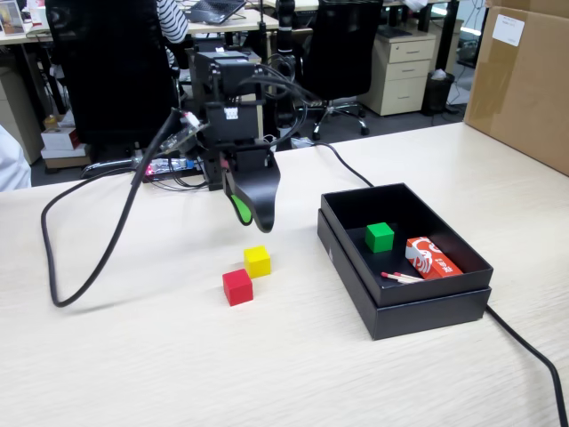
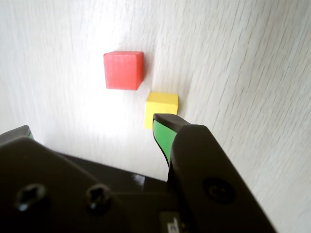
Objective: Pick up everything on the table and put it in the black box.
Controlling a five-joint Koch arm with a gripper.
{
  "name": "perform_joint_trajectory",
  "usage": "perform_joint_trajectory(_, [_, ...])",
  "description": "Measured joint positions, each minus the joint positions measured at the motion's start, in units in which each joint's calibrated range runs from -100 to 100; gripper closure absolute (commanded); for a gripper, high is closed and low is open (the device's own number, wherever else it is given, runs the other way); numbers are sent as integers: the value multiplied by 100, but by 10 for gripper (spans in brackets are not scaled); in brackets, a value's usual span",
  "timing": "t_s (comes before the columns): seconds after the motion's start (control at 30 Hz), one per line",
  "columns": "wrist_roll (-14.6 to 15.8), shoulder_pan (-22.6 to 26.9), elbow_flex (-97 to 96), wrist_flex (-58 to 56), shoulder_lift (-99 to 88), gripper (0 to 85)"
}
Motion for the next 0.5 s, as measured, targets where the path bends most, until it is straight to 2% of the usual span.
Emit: perform_joint_trajectory(0.5, [-78, -274, 374, 15, 1812, 364])
